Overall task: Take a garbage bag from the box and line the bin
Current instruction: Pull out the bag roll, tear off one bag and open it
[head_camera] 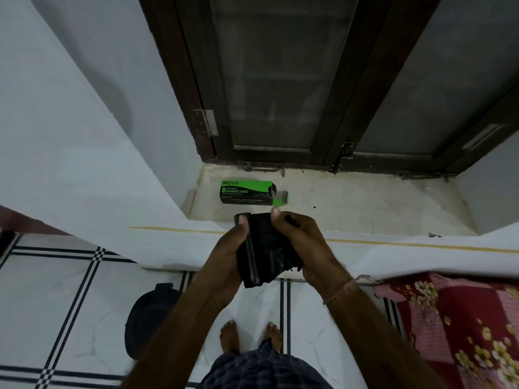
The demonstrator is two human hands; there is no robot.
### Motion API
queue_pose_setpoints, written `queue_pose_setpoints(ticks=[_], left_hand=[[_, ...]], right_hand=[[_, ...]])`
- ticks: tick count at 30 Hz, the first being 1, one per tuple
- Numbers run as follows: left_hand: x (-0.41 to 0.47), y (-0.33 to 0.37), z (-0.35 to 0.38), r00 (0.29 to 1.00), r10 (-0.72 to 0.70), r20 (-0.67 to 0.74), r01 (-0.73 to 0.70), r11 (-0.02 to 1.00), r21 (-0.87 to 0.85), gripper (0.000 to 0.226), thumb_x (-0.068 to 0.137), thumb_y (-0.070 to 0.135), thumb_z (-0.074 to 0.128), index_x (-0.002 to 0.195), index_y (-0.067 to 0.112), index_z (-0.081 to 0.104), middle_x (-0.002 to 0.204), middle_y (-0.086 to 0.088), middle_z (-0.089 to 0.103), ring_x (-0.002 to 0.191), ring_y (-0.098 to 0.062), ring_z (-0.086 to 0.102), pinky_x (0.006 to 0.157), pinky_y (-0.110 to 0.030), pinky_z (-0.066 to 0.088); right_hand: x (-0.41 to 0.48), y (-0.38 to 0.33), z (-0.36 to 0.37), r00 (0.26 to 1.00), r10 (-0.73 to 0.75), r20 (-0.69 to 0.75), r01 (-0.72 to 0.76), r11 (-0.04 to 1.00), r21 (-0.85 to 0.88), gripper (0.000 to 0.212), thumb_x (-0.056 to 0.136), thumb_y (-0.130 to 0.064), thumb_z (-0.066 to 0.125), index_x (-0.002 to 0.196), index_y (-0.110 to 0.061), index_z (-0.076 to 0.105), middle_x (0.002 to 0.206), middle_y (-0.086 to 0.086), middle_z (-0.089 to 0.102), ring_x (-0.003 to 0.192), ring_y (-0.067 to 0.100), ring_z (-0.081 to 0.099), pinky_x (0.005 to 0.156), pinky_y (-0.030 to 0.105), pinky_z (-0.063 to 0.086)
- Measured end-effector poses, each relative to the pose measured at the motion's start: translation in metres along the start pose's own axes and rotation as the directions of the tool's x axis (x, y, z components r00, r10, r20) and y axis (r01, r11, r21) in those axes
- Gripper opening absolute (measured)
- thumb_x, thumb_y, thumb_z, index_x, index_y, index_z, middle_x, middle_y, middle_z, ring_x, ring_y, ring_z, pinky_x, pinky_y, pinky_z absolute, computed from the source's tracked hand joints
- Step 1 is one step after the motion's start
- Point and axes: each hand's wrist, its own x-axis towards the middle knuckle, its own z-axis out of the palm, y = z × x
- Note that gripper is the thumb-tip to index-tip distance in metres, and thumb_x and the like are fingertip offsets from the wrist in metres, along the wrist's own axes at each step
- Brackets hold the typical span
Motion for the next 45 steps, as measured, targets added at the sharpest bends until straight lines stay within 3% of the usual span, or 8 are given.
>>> queue_pose_setpoints(ticks=[6, 12, 17, 20, 24, 29, 39, 45], left_hand=[[0.003, -0.002, 0.001, 0.999, -0.029, -0.028, 0.029, 1.0, 0.004, 0.06, 0.105, 0.056, 0.033, 0.138, 0.015, 0.062, 0.13, -0.014, 0.072, 0.118, -0.031, 0.07, 0.085, -0.04, 0.061], [0.005, -0.003, -0.002, 0.996, -0.069, -0.059, 0.07, 0.997, 0.019, 0.066, 0.102, 0.062, 0.034, 0.14, 0.015, 0.06, 0.129, -0.018, 0.071, 0.114, -0.039, 0.07, 0.078, -0.046, 0.061], [0.007, -0.004, -0.006, 0.995, -0.064, -0.079, 0.064, 0.998, -0.001, 0.063, 0.102, 0.06, 0.035, 0.138, 0.015, 0.062, 0.125, -0.016, 0.074, 0.112, -0.035, 0.072, 0.077, -0.045, 0.061], [0.005, -0.005, -0.006, 0.997, -0.057, -0.058, 0.056, 0.998, -0.003, 0.061, 0.104, 0.058, 0.033, 0.134, 0.016, 0.065, 0.125, -0.016, 0.074, 0.113, -0.033, 0.072, 0.082, -0.045, 0.06], [0.009, -0.008, -0.006, 0.995, -0.072, -0.075, 0.072, 0.997, -0.002, 0.062, 0.102, 0.061, 0.035, 0.131, 0.016, 0.067, 0.121, -0.015, 0.075, 0.111, -0.033, 0.073, 0.085, -0.049, 0.057], [0.011, -0.008, -0.011, 0.998, -0.038, -0.058, 0.039, 0.999, 0.016, 0.063, 0.104, 0.058, 0.035, 0.137, 0.012, 0.063, 0.126, -0.02, 0.072, 0.108, -0.034, 0.073, 0.078, -0.041, 0.06], [0.011, -0.01, -0.006, 0.998, -0.041, -0.038, 0.042, 0.999, 0.03, 0.061, 0.106, 0.057, 0.031, 0.138, 0.016, 0.063, 0.127, -0.016, 0.072, 0.116, -0.036, 0.07, 0.091, -0.054, 0.058], [0.009, -0.01, -0.006, 1.0, -0.025, -0.018, 0.025, 0.999, -0.027, 0.056, 0.107, 0.048, 0.035, 0.132, 0.009, 0.065, 0.124, -0.021, 0.072, 0.107, -0.035, 0.073, 0.078, -0.046, 0.061]], right_hand=[[0.003, 0.008, -0.007, 0.995, -0.073, -0.067, 0.069, 0.996, -0.06, 0.027, 0.101, -0.024, 0.064, 0.077, -0.013, 0.061, 0.069, 0.01, 0.061, 0.062, 0.031, 0.054, 0.051, 0.035, 0.042], [0.008, 0.01, -0.009, 0.988, -0.112, -0.103, 0.11, 0.994, -0.029, 0.017, 0.103, -0.002, 0.054, 0.096, -0.005, 0.069, 0.089, 0.012, 0.071, 0.087, 0.024, 0.067, 0.073, 0.03, 0.06], [0.008, 0.011, -0.008, 0.994, -0.044, -0.095, 0.043, 0.999, -0.007, 0.03, 0.109, -0.02, 0.047, 0.109, -0.008, 0.075, 0.108, 0.019, 0.077, 0.098, 0.036, 0.072, 0.082, 0.051, 0.06], [0.006, 0.009, -0.007, 1.0, 0.002, -0.005, -0.002, 0.998, -0.062, 0.038, 0.101, -0.043, 0.059, 0.105, -0.009, 0.077, 0.091, 0.026, 0.075, 0.071, 0.037, 0.066, 0.058, 0.038, 0.052], [0.008, 0.013, -0.005, 1.0, -0.016, -0.004, 0.016, 0.998, -0.067, 0.024, 0.095, -0.027, 0.072, 0.084, -0.005, 0.074, 0.075, 0.016, 0.069, 0.067, 0.032, 0.062, 0.065, 0.045, 0.049], [0.005, 0.011, -0.009, 0.999, -0.02, -0.033, 0.02, 1.0, -0.02, 0.021, 0.103, -0.016, 0.059, 0.087, -0.005, 0.065, 0.072, 0.017, 0.061, 0.037, 0.014, 0.049, 0.037, 0.018, 0.036], [0.007, 0.011, -0.004, 0.999, 0.039, 0.006, -0.039, 0.999, -0.018, 0.039, 0.103, -0.042, 0.056, 0.109, -0.01, 0.077, 0.105, 0.025, 0.076, 0.081, 0.032, 0.068, 0.063, 0.037, 0.053], [0.006, 0.013, -0.008, 0.998, 0.042, -0.038, -0.041, 0.999, 0.024, 0.029, 0.094, -0.026, 0.073, 0.1, 0.003, 0.075, 0.083, 0.016, 0.074, 0.071, 0.03, 0.067, 0.062, 0.031, 0.051]])
